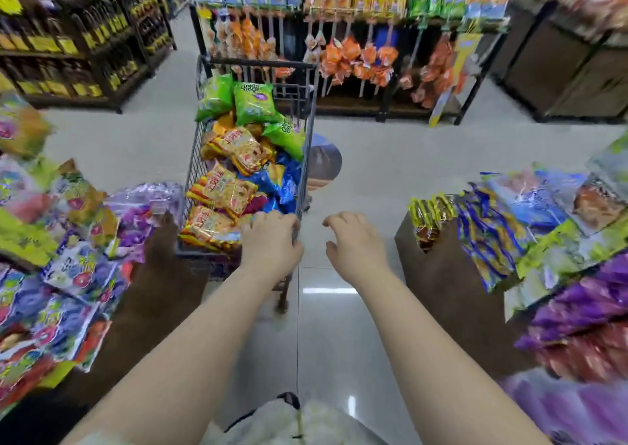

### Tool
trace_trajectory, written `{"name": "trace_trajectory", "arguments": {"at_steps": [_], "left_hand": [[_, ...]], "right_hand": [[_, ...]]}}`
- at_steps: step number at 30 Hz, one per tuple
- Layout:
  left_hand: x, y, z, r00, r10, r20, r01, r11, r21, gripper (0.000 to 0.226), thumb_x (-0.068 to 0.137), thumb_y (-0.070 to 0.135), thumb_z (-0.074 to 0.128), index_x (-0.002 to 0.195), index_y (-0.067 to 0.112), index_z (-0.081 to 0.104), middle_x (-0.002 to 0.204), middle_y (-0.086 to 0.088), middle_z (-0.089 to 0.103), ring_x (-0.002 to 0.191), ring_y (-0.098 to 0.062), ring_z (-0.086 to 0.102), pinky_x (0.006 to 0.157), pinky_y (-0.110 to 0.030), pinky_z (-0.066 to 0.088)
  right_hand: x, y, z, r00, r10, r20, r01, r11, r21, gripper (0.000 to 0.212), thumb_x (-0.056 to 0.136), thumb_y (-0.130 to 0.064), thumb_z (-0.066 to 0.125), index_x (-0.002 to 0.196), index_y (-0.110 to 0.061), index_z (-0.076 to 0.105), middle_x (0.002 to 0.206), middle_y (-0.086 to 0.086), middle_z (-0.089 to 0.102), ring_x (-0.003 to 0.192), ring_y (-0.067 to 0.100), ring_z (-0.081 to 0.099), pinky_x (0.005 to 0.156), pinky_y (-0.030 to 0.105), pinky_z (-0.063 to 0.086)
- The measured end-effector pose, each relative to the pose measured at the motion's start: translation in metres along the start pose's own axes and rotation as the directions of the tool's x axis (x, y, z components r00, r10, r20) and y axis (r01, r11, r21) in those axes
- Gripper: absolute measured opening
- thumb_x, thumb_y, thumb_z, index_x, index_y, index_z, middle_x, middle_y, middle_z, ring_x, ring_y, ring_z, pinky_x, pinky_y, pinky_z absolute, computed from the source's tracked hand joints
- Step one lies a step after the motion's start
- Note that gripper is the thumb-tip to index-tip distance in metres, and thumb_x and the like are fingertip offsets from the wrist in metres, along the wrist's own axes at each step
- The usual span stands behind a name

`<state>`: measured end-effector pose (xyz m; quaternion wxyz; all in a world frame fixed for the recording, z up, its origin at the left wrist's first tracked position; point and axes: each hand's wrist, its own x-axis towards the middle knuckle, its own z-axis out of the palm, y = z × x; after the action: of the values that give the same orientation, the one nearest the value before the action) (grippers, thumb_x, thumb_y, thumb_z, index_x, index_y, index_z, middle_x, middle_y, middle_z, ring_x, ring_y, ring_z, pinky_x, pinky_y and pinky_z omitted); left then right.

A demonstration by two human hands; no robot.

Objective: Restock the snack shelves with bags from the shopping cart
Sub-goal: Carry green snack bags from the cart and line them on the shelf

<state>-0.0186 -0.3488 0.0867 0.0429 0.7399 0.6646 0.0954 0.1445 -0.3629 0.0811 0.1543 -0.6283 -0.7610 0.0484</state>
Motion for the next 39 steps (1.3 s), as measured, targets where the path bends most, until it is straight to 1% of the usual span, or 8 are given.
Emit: {"name": "trace_trajectory", "arguments": {"at_steps": [11, 18, 22, 27, 33, 35, 37, 39], "left_hand": [[0.199, -0.008, 0.046, 0.992, 0.008, 0.124, 0.001, 0.997, -0.071, 0.032, 0.087, 0.032, 0.056, 0.119, 0.03, 0.06, 0.114, -0.001, 0.058, 0.113, -0.028, 0.048, 0.088, -0.041, 0.037], [0.344, -0.023, 0.085, 0.972, -0.225, 0.076, 0.233, 0.965, -0.121, 0.029, 0.084, 0.032, 0.06, 0.113, 0.03, 0.063, 0.111, -0.002, 0.061, 0.11, -0.031, 0.052, 0.087, -0.043, 0.042], [0.419, -0.028, 0.104, 0.897, -0.415, 0.15, 0.435, 0.888, -0.147, 0.03, 0.084, 0.034, 0.061, 0.113, 0.03, 0.065, 0.11, -0.004, 0.062, 0.111, -0.032, 0.053, 0.087, -0.044, 0.044], [0.472, -0.036, 0.121, 0.747, -0.627, 0.218, 0.664, 0.707, -0.244, 0.032, 0.08, 0.036, 0.063, 0.111, 0.03, 0.066, 0.109, -0.004, 0.064, 0.106, -0.031, 0.058, 0.088, -0.045, 0.05], [0.485, -0.049, 0.151, 0.508, -0.738, 0.444, 0.853, 0.36, -0.378, 0.023, 0.087, 0.044, 0.063, 0.105, 0.032, 0.057, 0.091, 0.009, 0.056, 0.088, -0.021, 0.06, 0.079, -0.035, 0.051], [0.496, -0.053, 0.162, 0.451, -0.725, 0.52, 0.861, 0.199, -0.469, 0.033, 0.086, 0.042, 0.068, 0.113, 0.027, 0.055, 0.102, 0.005, 0.057, 0.087, -0.019, 0.059, 0.075, -0.032, 0.05], [0.506, -0.055, 0.177, 0.399, -0.702, 0.589, 0.839, 0.021, -0.544, 0.05, 0.084, 0.037, 0.074, 0.124, 0.019, 0.05, 0.109, 0.0, 0.056, 0.096, -0.02, 0.058, 0.081, -0.032, 0.048], [0.516, -0.054, 0.191, 0.368, -0.673, 0.641, 0.823, -0.084, -0.561, 0.067, 0.083, 0.033, 0.077, 0.136, 0.014, 0.042, 0.114, -0.004, 0.056, 0.104, -0.021, 0.056, 0.091, -0.034, 0.048]], "right_hand": [[0.191, 0.062, 0.037, 0.989, 0.1, 0.108, -0.105, 0.994, 0.042, 0.04, 0.085, -0.015, 0.059, 0.125, -0.02, 0.057, 0.125, 0.001, 0.057, 0.119, 0.028, 0.045, 0.097, 0.04, 0.035], [0.352, 0.121, 0.075, 0.984, -0.049, 0.174, 0.038, 0.997, 0.066, 0.033, 0.084, -0.019, 0.059, 0.117, -0.018, 0.058, 0.118, 0.004, 0.059, 0.114, 0.031, 0.049, 0.095, 0.042, 0.04], [0.441, 0.157, 0.088, 0.948, -0.185, 0.258, 0.149, 0.977, 0.153, 0.032, 0.078, -0.017, 0.063, 0.11, -0.017, 0.062, 0.113, 0.007, 0.062, 0.109, 0.033, 0.053, 0.092, 0.044, 0.044], [0.539, 0.184, 0.117, 0.882, -0.318, 0.347, 0.225, 0.933, 0.282, 0.029, 0.073, -0.015, 0.066, 0.102, -0.011, 0.066, 0.102, 0.012, 0.064, 0.099, 0.036, 0.058, 0.082, 0.045, 0.049], [0.609, 0.176, 0.162, 0.776, -0.395, 0.492, 0.199, 0.893, 0.402, 0.048, 0.078, -0.016, 0.071, 0.125, -0.012, 0.06, 0.121, 0.011, 0.062, 0.116, 0.029, 0.054, 0.098, 0.034, 0.04], [0.629, 0.171, 0.175, 0.756, -0.388, 0.528, 0.187, 0.9, 0.394, 0.052, 0.078, -0.018, 0.073, 0.127, -0.01, 0.058, 0.123, 0.012, 0.06, 0.116, 0.029, 0.053, 0.097, 0.034, 0.04], [0.649, 0.168, 0.187, 0.733, -0.383, 0.562, 0.178, 0.906, 0.385, 0.056, 0.077, -0.016, 0.074, 0.129, -0.008, 0.055, 0.125, 0.014, 0.058, 0.119, 0.03, 0.052, 0.097, 0.034, 0.04], [0.666, 0.165, 0.194, 0.707, -0.372, 0.601, 0.169, 0.915, 0.367, 0.059, 0.077, -0.015, 0.074, 0.132, -0.008, 0.052, 0.129, 0.013, 0.055, 0.122, 0.028, 0.048, 0.096, 0.033, 0.038]]}}
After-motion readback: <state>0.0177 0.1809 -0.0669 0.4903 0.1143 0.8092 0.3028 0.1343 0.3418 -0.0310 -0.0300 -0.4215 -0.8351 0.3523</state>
